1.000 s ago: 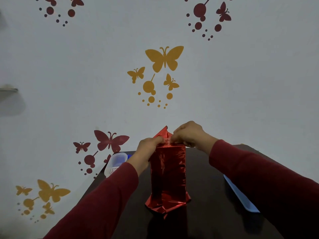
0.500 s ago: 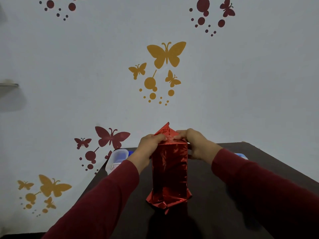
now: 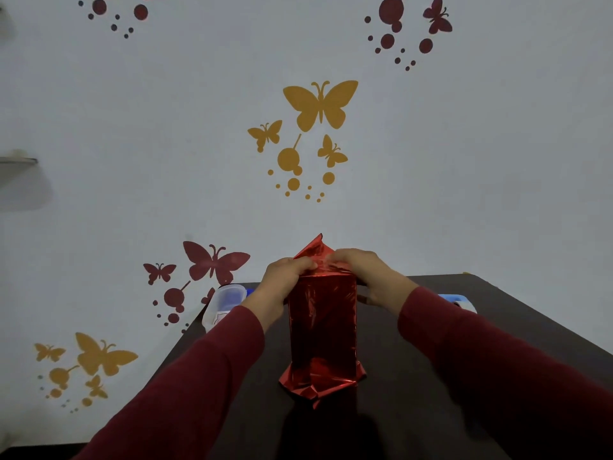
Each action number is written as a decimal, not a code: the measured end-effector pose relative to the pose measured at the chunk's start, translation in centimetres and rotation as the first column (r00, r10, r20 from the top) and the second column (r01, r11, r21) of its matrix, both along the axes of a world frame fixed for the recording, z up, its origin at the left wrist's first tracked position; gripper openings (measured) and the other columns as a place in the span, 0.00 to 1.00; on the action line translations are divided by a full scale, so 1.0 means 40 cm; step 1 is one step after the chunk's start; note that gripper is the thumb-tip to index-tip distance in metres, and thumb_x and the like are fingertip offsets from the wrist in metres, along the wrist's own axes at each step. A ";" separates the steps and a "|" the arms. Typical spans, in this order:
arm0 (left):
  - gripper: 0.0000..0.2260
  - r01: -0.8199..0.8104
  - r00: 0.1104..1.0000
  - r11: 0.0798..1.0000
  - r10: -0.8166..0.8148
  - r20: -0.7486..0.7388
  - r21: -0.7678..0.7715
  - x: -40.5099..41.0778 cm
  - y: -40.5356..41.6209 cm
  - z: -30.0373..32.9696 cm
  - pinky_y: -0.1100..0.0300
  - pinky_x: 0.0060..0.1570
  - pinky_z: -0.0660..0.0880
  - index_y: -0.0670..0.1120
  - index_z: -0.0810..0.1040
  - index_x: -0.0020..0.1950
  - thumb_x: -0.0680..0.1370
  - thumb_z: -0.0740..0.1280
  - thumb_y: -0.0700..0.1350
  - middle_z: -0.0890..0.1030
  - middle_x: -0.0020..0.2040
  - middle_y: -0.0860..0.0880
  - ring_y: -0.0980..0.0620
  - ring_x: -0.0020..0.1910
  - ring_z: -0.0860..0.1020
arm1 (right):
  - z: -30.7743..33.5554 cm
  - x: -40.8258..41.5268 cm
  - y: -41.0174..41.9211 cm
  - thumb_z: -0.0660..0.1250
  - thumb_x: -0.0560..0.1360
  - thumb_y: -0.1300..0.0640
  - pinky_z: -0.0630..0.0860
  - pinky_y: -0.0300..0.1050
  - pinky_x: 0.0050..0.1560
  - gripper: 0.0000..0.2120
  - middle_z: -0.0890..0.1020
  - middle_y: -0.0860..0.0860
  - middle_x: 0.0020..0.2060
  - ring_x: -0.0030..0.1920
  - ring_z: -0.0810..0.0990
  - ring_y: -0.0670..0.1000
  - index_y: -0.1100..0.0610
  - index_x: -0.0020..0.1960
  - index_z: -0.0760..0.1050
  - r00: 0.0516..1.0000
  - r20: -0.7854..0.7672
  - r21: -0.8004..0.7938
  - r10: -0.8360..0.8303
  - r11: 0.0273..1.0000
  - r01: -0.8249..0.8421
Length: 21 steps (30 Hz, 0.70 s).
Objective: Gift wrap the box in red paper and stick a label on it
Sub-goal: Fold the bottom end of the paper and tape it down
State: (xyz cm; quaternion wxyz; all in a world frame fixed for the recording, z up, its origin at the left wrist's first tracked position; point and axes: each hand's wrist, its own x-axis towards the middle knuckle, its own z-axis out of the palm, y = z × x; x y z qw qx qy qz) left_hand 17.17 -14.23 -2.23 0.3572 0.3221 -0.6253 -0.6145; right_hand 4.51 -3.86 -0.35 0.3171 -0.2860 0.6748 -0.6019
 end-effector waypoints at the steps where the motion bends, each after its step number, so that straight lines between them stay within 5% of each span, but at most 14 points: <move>1: 0.10 -0.004 1.000 1.000 0.004 0.006 -0.001 0.001 0.000 0.000 0.48 0.55 0.81 0.42 0.82 0.53 0.74 0.75 0.43 0.86 0.49 0.41 0.43 0.47 0.85 | -0.002 0.002 0.012 0.75 0.63 0.52 0.75 0.58 0.64 0.16 0.86 0.51 0.47 0.53 0.83 0.53 0.53 0.50 0.84 1.000 0.000 0.002 0.012 1.000 -0.012; 6: 0.11 -0.026 1.000 1.000 0.026 -0.008 0.012 0.003 0.014 0.004 0.48 0.55 0.81 0.41 0.83 0.53 0.73 0.75 0.43 0.87 0.51 0.40 0.41 0.52 0.85 | -0.002 -0.004 0.016 0.74 0.69 0.58 0.73 0.56 0.62 0.13 0.83 0.48 0.50 0.53 0.80 0.51 0.51 0.54 0.83 0.998 -0.056 -0.056 -0.016 0.998 0.013; 9: 0.08 -0.143 0.987 0.987 0.137 -0.089 -0.067 0.001 0.024 -0.010 0.50 0.56 0.80 0.44 0.83 0.48 0.73 0.76 0.46 0.86 0.48 0.45 0.44 0.51 0.84 | -0.015 -0.007 0.006 0.74 0.69 0.49 0.77 0.56 0.61 0.12 0.85 0.49 0.54 0.54 0.81 0.50 0.46 0.52 0.85 0.997 -0.061 -0.063 -0.046 0.997 0.042; 12: 0.23 -0.304 0.952 0.918 0.284 -0.116 -0.256 0.003 0.043 -0.019 0.54 0.64 0.74 0.49 0.78 0.65 0.74 0.74 0.58 0.81 0.61 0.53 0.51 0.61 0.79 | -0.037 -0.027 0.033 0.73 0.72 0.43 0.79 0.53 0.57 0.16 0.83 0.46 0.57 0.58 0.81 0.51 0.47 0.57 0.84 0.992 -0.068 -0.114 -0.110 0.988 0.101; 16: 0.12 -0.535 0.845 0.599 0.383 -0.374 -0.596 0.010 0.127 -0.011 0.64 0.59 0.68 0.52 0.76 0.62 0.79 0.70 0.47 0.74 0.59 0.59 0.56 0.62 0.72 | -0.070 -0.052 0.138 0.70 0.78 0.53 0.80 0.47 0.57 0.09 0.86 0.45 0.53 0.52 0.85 0.46 0.48 0.56 0.84 0.949 -0.206 -0.219 -0.239 0.956 0.193; 19: 0.12 -0.475 0.879 0.337 0.214 -0.425 -0.813 -0.017 0.215 -0.040 0.62 0.58 0.69 0.50 0.76 0.57 0.75 0.70 0.41 0.73 0.56 0.60 0.57 0.58 0.71 | -0.115 -0.057 0.251 0.71 0.78 0.58 0.77 0.39 0.42 0.06 0.88 0.47 0.45 0.39 0.86 0.44 0.50 0.51 0.85 0.946 -0.228 -0.238 -0.232 0.955 0.177; 21: 0.12 -0.339 0.940 0.246 0.042 -0.339 -0.908 -0.052 0.261 -0.082 0.61 0.59 0.70 0.46 0.78 0.55 0.74 0.71 0.37 0.74 0.55 0.56 0.55 0.57 0.72 | -0.143 -0.064 0.321 0.73 0.77 0.56 0.76 0.34 0.34 0.03 0.88 0.48 0.40 0.33 0.83 0.44 0.53 0.48 0.86 0.920 -0.268 -0.247 -0.287 0.943 0.223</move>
